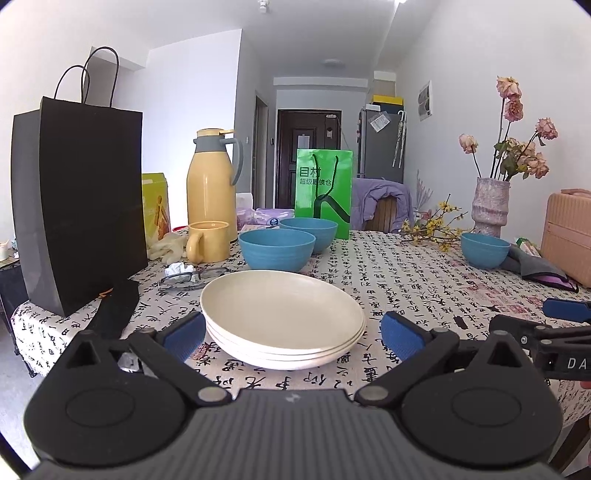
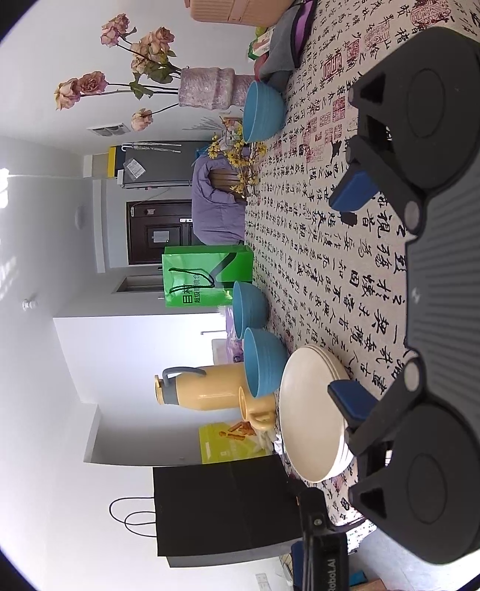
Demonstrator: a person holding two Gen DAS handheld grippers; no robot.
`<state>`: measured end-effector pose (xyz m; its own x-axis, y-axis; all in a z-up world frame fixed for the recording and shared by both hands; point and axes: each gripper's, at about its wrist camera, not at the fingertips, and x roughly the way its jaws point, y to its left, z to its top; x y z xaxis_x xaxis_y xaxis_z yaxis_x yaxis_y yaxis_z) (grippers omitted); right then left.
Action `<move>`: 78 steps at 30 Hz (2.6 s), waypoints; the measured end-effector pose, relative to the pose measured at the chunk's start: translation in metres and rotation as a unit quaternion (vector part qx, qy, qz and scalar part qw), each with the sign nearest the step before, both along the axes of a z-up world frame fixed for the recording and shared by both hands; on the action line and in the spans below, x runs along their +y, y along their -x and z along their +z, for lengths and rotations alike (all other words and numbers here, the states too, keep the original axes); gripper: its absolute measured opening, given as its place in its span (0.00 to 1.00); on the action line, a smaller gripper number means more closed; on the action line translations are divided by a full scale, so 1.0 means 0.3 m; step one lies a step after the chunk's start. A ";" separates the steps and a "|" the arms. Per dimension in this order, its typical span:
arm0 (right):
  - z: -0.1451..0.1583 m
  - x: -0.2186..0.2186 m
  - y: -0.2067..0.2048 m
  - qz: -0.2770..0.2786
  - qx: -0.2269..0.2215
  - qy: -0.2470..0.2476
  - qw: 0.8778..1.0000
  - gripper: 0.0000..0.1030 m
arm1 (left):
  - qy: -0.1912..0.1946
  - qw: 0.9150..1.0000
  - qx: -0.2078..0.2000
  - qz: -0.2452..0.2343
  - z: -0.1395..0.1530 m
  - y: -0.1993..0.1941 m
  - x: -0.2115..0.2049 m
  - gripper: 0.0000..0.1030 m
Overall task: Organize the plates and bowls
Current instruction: 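Move both open tools toward the blue bowls beside the yellow mug, then close the left gripper on a blue bowl rim while the right gripper grips another, then carry both held blue bowls across the table toward the vase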
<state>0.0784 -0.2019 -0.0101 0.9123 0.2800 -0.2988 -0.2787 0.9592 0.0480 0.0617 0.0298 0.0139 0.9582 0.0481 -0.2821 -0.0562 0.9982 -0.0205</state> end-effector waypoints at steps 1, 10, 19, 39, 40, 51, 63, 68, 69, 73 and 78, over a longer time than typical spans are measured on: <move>-0.002 0.002 -0.004 0.000 0.001 0.000 1.000 0.95 | 0.000 1.000 0.000 0.001 0.001 -0.004 0.000 1.00; 0.017 0.041 -0.115 0.007 0.011 -0.003 1.000 0.95 | 0.016 0.999 0.011 0.026 0.023 -0.121 0.066 1.00; 0.067 0.111 -0.397 0.023 0.053 -0.027 0.998 0.92 | 0.033 0.998 0.030 0.045 0.088 -0.353 0.192 1.00; 0.100 0.484 -1.173 0.099 0.126 -0.016 0.987 0.71 | 0.086 0.987 0.134 0.030 0.105 -1.152 0.470 0.73; 0.089 0.494 -1.207 0.097 0.135 -0.017 0.986 0.68 | 0.090 0.985 0.145 0.027 0.089 -1.185 0.473 0.67; -0.070 0.550 -1.421 0.081 0.216 -0.033 0.973 0.24 | 0.113 0.972 0.207 -0.001 -0.037 -1.357 0.484 0.18; -0.070 0.559 -1.421 0.072 0.194 -0.027 0.978 0.11 | 0.085 0.973 0.216 -0.007 -0.025 -1.369 0.452 0.10; -0.037 0.538 -1.401 0.070 0.185 -0.032 0.980 0.11 | 0.076 0.975 0.207 -0.005 0.022 -1.343 0.424 0.10; -0.028 0.529 -1.394 0.069 0.183 -0.034 0.980 0.11 | 0.074 0.976 0.204 -0.005 0.035 -1.334 0.413 0.10; 0.012 0.479 -1.357 0.066 0.174 -0.043 0.982 0.10 | 0.071 0.978 0.195 -0.007 0.079 -1.297 0.358 0.10; 0.064 0.371 -1.294 0.053 0.160 -0.049 0.984 0.10 | 0.069 0.980 0.188 -0.019 0.108 -1.248 0.239 0.10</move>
